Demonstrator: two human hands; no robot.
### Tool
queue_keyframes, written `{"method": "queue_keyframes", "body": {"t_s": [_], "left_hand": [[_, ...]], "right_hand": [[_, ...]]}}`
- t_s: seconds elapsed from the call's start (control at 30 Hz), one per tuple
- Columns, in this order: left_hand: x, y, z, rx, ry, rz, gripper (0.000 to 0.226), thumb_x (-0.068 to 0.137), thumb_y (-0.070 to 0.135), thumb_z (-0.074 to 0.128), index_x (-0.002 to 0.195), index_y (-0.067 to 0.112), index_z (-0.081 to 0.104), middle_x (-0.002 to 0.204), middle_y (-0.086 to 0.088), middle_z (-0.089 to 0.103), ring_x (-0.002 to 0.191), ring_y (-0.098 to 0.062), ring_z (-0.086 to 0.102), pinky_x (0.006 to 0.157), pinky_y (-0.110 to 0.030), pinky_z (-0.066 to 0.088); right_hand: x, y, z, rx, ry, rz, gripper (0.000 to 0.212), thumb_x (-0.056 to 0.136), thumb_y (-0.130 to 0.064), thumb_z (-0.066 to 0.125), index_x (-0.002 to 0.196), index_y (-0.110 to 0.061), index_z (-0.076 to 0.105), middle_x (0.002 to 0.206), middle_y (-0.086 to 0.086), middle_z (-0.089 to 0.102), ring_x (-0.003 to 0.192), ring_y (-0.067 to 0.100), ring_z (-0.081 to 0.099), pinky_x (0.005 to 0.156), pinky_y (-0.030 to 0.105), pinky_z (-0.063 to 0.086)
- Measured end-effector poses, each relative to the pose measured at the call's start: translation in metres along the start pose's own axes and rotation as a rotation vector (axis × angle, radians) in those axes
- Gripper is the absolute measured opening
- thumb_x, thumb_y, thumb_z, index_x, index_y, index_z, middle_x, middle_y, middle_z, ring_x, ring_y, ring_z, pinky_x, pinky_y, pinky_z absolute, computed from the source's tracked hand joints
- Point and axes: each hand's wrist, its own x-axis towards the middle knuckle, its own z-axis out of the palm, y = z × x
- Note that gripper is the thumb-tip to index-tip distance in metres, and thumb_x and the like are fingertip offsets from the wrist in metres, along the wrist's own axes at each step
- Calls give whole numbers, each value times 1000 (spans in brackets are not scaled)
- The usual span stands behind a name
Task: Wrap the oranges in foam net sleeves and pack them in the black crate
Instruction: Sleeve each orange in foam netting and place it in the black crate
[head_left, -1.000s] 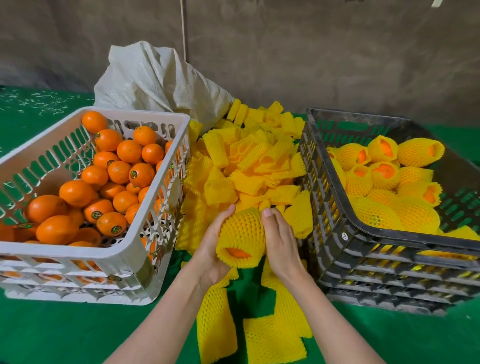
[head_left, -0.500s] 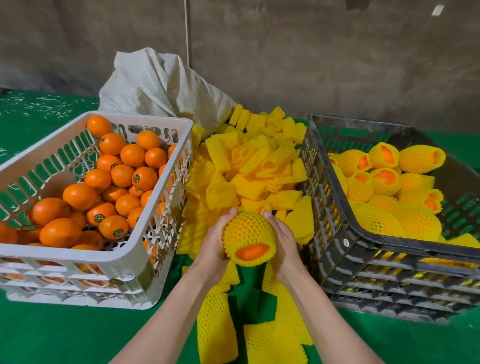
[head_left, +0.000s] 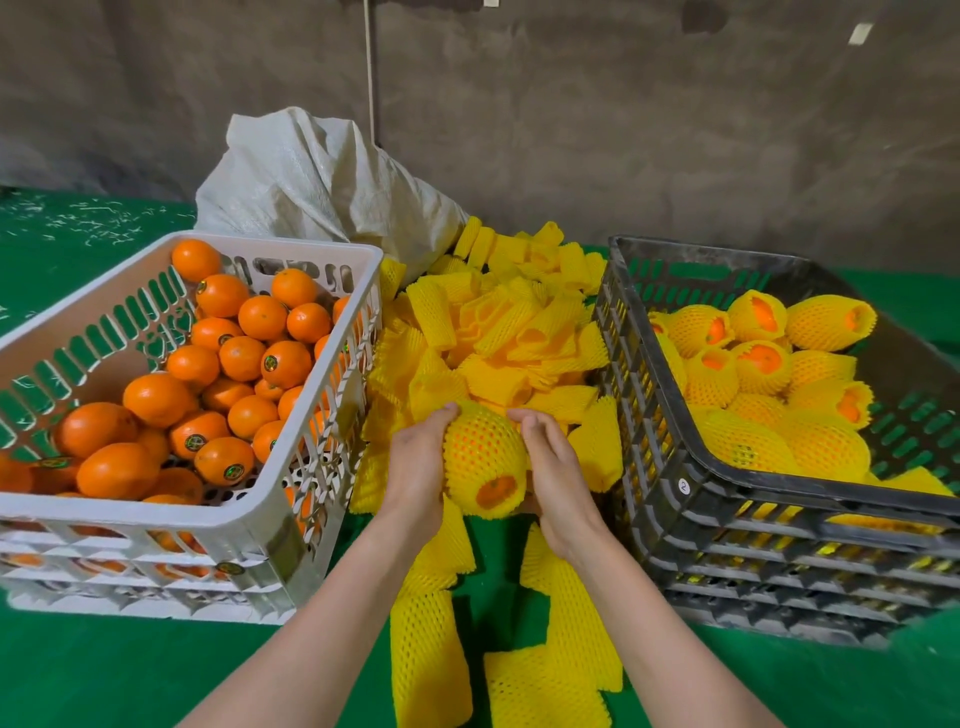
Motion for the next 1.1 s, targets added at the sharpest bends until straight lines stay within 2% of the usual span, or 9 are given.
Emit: {"method": "queue_keyframes", "body": {"t_s": [0.13, 0.27, 0.37, 0.43, 0.53, 0.63, 0.73, 0.93, 1.1], "left_hand": [[0, 11, 6, 124, -55, 226, 23, 93, 22, 58, 92, 0, 61, 85, -21, 56, 80, -28, 54, 72, -44, 41], [5, 15, -1, -163, -117, 15, 62, 72, 29, 71, 126, 3, 54, 119, -17, 62, 109, -31, 61, 90, -50, 51], [5, 3, 10, -335, -69, -101, 38, 91, 38, 54, 114, 9, 58, 107, -11, 67, 96, -26, 65, 73, -42, 54], [0, -4, 28, -322, -31, -93, 33, 100, 40, 40, 99, 11, 57, 94, -8, 66, 84, -23, 63, 64, -37, 53], [-11, -10, 62, -90, -160, 95, 30, 103, 27, 37, 100, 11, 62, 90, -6, 64, 78, -17, 60, 64, -28, 51], [-24, -11, 93, 401, -357, 610, 20, 94, 4, 52, 108, 17, 61, 103, -1, 61, 92, -10, 56, 77, -19, 48], [-26, -13, 121, 739, -581, 1001, 26, 88, 12, 57, 113, 7, 64, 113, -4, 53, 109, -9, 48, 90, -18, 39], [-18, -20, 137, 952, -652, 1012, 14, 89, 10, 63, 90, 1, 73, 101, -12, 64, 104, -24, 54, 87, -24, 32], [-18, -21, 131, 940, -675, 1011, 17, 92, 13, 60, 99, 4, 73, 108, -10, 64, 109, -17, 51, 91, -20, 30]], "right_hand": [[0, -9, 2, 88, -229, 27, 38, 93, -24, 57, 129, -27, 46, 108, -5, 60, 87, 21, 62, 74, 42, 54], [0, -21, -7, -158, -251, -237, 58, 76, -12, 76, 127, -17, 49, 109, -8, 56, 96, 5, 55, 88, 27, 48], [-2, -31, -9, -590, -103, -475, 63, 69, -32, 80, 125, -27, 51, 116, -8, 49, 100, 6, 48, 88, 22, 43], [-1, -41, -15, -606, 20, -557, 63, 69, -36, 79, 124, -30, 50, 117, -9, 45, 99, 6, 46, 85, 20, 42], [4, -64, -44, -493, 289, -666, 61, 68, -32, 79, 122, -28, 50, 117, -7, 46, 97, -2, 41, 82, 6, 35], [6, -85, -85, -559, 577, -790, 58, 67, -30, 79, 118, -23, 53, 117, 2, 49, 96, -1, 41, 78, 2, 30], [13, -98, -133, -862, 654, -564, 61, 67, -34, 77, 120, -28, 49, 118, 5, 48, 105, 19, 50, 80, 25, 37], [32, -83, -177, -1536, 27, 65, 64, 71, -31, 74, 128, -25, 46, 129, -1, 49, 118, 25, 48, 83, 32, 44], [45, -58, -162, -1452, -227, 154, 52, 87, -10, 59, 131, -11, 32, 101, 5, 50, 81, 23, 49, 63, 31, 40]]}}
